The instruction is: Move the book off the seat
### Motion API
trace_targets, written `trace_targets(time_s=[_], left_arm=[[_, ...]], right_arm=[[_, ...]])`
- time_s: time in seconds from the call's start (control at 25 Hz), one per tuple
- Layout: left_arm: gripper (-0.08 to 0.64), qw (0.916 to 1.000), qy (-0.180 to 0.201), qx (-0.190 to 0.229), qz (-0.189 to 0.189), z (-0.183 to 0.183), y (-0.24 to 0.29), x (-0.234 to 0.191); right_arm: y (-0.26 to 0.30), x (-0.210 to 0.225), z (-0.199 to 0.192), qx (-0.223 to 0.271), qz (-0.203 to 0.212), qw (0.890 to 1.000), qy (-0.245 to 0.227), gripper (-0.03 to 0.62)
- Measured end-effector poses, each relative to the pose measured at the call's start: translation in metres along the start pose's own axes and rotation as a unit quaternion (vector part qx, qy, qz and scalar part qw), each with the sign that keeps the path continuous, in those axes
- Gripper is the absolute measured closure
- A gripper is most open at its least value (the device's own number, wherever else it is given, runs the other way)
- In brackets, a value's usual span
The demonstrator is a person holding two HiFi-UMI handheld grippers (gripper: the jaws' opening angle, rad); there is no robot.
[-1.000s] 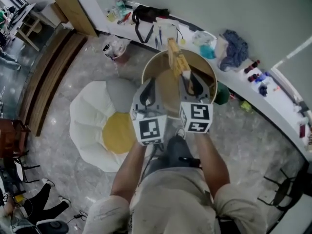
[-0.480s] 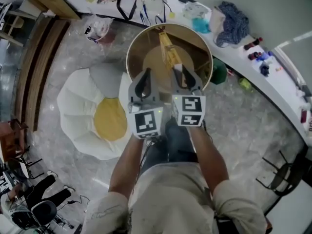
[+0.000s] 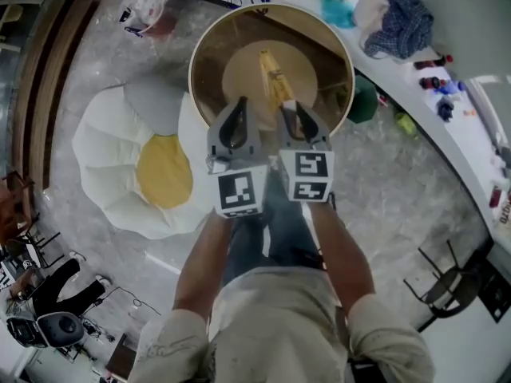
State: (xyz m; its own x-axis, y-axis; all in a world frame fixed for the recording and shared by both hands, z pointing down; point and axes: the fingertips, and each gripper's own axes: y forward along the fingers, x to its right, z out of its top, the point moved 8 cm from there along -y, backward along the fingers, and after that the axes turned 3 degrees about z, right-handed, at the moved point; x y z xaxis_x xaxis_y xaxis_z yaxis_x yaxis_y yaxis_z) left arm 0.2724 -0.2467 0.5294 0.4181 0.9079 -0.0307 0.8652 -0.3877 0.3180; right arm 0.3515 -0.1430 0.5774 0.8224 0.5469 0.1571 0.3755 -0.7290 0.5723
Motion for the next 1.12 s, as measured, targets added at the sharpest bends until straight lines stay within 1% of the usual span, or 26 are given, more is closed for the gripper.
trace_targets(time_s=[0.16,0.24,0.4,0.56,0.68,0.8,0.96,1.12], left_arm=[[0.558,0.9997,-0.002,-0.020,0.011,-0.026,0.016,-0.001],[0.558,0.9994,-0.002,-0.031,0.014,-0.038,0.023,-0.001],[0.558,0.9987,-0.007,-0.049,0.014,-0.055,0.031,0.002],[0.558,0.9985,-0.013,-0.053,0.007,-0.059,0.039,0.010],[0.558,0.9983,-0.016,-0.055,-0.001,-0.061,0.044,0.016],[0.558,0.9982,-0.017,-0.057,-0.010,-0.062,0.052,0.022],[0.558,0.9978,-0.012,-0.059,-0.026,-0.063,0.064,0.036],[0.558,0.9969,-0.011,-0.063,-0.046,-0.068,0.076,0.054]], right_arm=[[0.019,0.011,-0.025,-0.025,0.010,1.000,0.010,0.457],[0.026,0.016,-0.029,-0.022,0.013,1.000,0.013,0.457],[0.031,0.021,-0.023,-0.009,0.020,1.000,0.021,0.457],[0.035,0.030,-0.020,-0.002,0.019,0.999,0.033,0.457],[0.033,0.041,-0.023,0.001,0.006,0.999,0.043,0.457],[0.031,0.054,-0.025,0.000,-0.004,0.998,0.064,0.456],[0.028,0.080,-0.028,-0.005,-0.010,0.995,0.101,0.456],[0.025,0.104,-0.037,-0.020,-0.028,0.993,0.113,0.456]])
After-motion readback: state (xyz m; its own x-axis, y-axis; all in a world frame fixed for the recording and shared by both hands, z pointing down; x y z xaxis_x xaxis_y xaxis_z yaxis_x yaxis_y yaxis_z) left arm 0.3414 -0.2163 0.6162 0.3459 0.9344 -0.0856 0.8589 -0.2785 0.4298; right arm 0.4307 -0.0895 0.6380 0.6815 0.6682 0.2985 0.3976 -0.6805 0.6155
